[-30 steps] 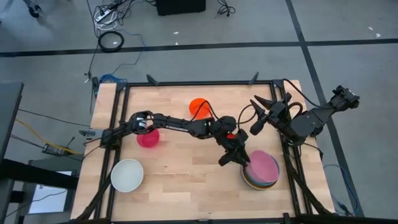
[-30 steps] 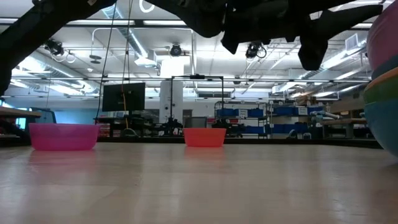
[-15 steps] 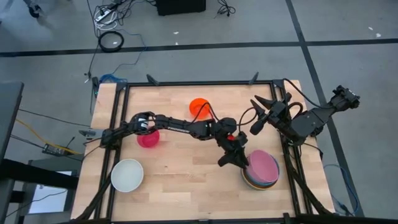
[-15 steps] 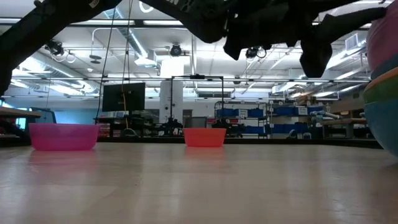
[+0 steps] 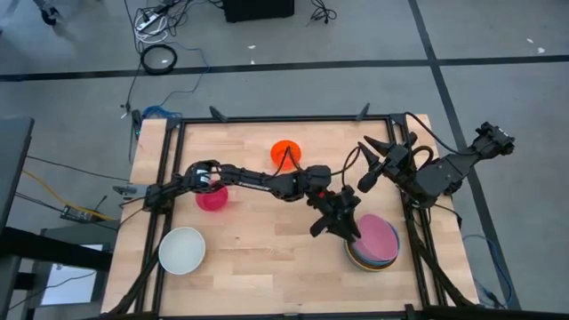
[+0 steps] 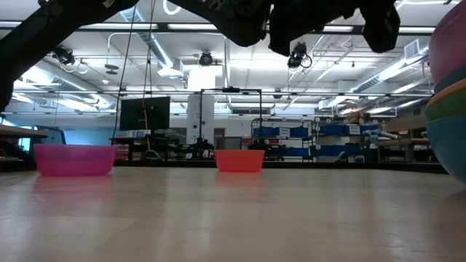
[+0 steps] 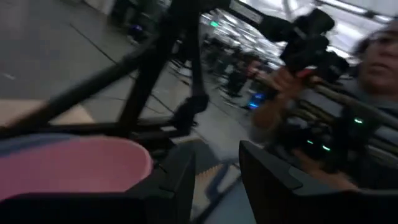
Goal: Nest bowls inside each other
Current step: Stack the pink bowl into the blue bowl
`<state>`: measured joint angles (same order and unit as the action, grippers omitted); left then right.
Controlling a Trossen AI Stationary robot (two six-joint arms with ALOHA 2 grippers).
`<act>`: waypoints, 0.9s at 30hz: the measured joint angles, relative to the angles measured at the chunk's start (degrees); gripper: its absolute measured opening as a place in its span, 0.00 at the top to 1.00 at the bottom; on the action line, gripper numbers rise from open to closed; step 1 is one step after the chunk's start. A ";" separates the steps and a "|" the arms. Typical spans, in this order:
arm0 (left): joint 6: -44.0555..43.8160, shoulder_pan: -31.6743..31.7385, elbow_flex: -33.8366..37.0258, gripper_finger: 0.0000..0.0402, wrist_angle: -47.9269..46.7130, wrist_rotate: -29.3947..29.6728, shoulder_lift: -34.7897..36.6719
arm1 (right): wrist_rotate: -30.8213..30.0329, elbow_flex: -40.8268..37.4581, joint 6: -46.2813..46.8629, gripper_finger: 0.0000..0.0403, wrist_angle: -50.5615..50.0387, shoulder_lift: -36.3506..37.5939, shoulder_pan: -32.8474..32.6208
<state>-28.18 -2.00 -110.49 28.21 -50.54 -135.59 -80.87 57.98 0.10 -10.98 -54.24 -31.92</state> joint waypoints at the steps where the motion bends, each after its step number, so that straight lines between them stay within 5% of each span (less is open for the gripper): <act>1: 1.14 0.03 -0.05 0.67 -0.32 1.65 0.06 | 0.01 0.00 0.00 0.79 0.00 0.00 0.00; 11: 10.58 0.48 -0.01 0.67 -8.36 14.06 -0.05 | -0.08 0.00 0.26 0.79 0.00 0.00 0.00; 27: 11.34 -0.81 0.06 0.67 -18.24 17.55 -0.11 | -0.01 0.00 0.33 0.79 0.02 0.00 0.00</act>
<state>-16.84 -2.81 -110.43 9.98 -32.99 -135.70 -80.88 57.98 0.43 -10.96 -54.24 -31.92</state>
